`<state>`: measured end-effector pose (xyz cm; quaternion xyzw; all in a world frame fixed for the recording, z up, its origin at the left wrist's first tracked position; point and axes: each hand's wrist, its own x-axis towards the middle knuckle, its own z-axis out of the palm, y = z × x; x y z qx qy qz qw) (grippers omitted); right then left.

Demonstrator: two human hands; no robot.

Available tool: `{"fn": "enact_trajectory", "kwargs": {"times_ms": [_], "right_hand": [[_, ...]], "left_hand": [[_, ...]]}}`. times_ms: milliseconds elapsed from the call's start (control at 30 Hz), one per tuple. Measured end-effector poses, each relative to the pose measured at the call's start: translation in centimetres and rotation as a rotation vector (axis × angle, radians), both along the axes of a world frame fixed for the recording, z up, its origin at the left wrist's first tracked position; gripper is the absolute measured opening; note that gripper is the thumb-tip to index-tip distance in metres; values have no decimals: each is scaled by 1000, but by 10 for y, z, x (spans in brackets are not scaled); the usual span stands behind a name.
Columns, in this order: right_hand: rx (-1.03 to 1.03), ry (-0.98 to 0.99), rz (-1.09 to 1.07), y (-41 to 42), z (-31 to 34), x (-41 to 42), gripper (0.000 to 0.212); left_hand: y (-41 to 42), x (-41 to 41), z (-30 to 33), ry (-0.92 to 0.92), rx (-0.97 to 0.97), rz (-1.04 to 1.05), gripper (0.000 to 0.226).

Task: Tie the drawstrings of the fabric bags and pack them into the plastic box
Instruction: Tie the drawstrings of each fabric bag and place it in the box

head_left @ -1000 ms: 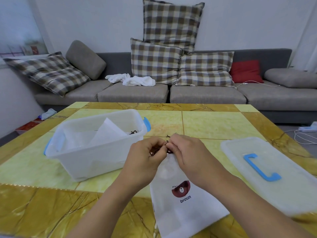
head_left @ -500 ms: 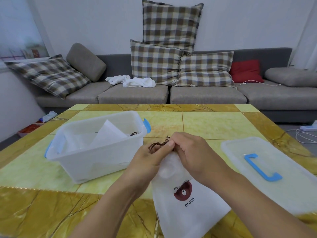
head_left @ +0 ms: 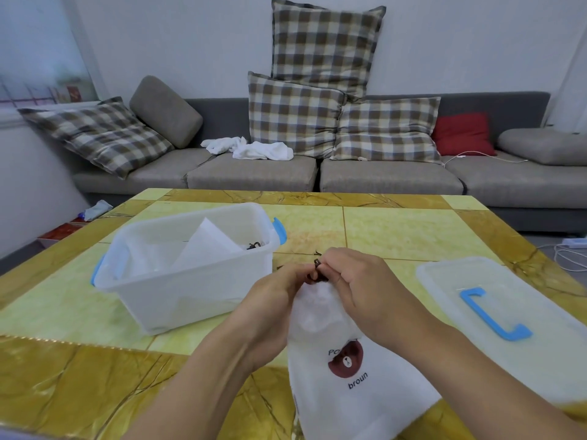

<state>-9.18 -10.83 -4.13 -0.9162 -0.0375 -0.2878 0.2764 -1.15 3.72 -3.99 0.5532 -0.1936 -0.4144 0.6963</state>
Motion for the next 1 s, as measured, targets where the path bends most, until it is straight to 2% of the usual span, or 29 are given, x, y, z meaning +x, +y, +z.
{"fn": "enact_trajectory", "kwargs": {"times_ms": [133,267,433,533,733,833,1000], "right_hand": [[-35,19,-17,3,-2,2,29],[-34,-19,-4,3,0,0,25],[165,-9,30,-1,4,-4,25],[221,62,45,-2,3,-5,25],[62,36,-37,-8,-1,-5,28],[-25,95,-78,-6,-1,-4,28],[-116,157,-125,1,4,-5,25]], "left_hand": [[-3,-4,1,-42,-27,68,49],[-1,0,5,21,-52,31,24],[2,2,6,-6,-58,-37,37],[-1,0,7,-60,-16,37,9],[-3,-2,4,-241,10,132,11],[-2,1,4,-318,56,189,10],[1,4,4,-354,76,248,15]]}}
